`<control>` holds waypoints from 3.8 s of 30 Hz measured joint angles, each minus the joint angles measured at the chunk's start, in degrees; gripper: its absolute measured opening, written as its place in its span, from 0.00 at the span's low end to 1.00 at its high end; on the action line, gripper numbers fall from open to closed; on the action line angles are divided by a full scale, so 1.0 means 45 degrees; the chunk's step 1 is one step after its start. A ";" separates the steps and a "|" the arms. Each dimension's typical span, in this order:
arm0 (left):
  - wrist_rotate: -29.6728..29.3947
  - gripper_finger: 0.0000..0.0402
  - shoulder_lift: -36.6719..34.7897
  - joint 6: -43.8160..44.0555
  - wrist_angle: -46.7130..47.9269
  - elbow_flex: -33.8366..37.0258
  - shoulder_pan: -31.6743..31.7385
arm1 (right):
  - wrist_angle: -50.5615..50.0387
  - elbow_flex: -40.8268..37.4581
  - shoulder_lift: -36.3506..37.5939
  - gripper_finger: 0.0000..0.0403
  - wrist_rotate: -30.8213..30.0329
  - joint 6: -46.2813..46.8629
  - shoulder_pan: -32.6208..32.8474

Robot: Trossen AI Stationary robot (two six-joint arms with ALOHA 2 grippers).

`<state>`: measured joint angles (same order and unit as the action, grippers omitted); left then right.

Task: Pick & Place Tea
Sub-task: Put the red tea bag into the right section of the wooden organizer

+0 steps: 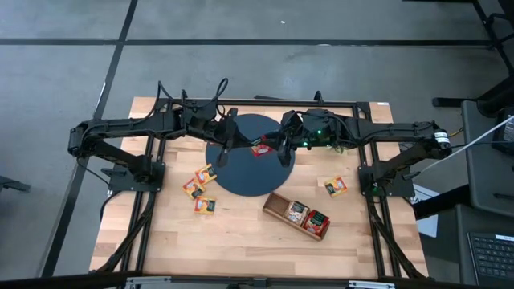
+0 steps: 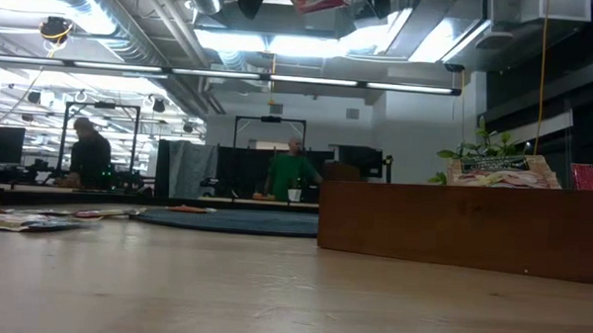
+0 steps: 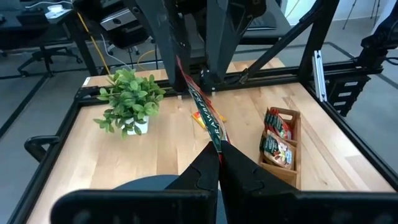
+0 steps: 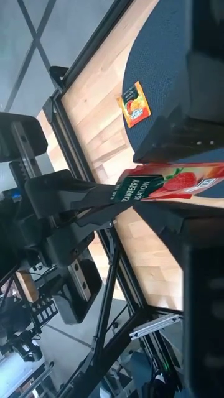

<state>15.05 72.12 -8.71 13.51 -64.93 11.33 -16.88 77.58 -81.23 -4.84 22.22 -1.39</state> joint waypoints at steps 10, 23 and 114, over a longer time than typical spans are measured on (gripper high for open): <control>0.0004 0.01 0.0000 0.0122 -0.0008 0.0000 0.0000 | -0.0024 0.0000 -0.0005 0.02 0.0000 -0.0102 0.0004; -0.0107 0.01 0.0010 0.2024 0.0035 0.0000 0.0000 | -0.0247 0.0005 -0.0005 0.01 0.0209 -0.0049 -0.0001; 0.0627 0.30 -0.0005 0.2199 0.2329 0.0000 -0.1273 | -1.1737 -0.1187 -0.4046 0.02 -0.6094 2.2358 1.0914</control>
<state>17.87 72.10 1.18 23.99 -64.93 5.61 -69.70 72.24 -99.44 -32.26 122.83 47.73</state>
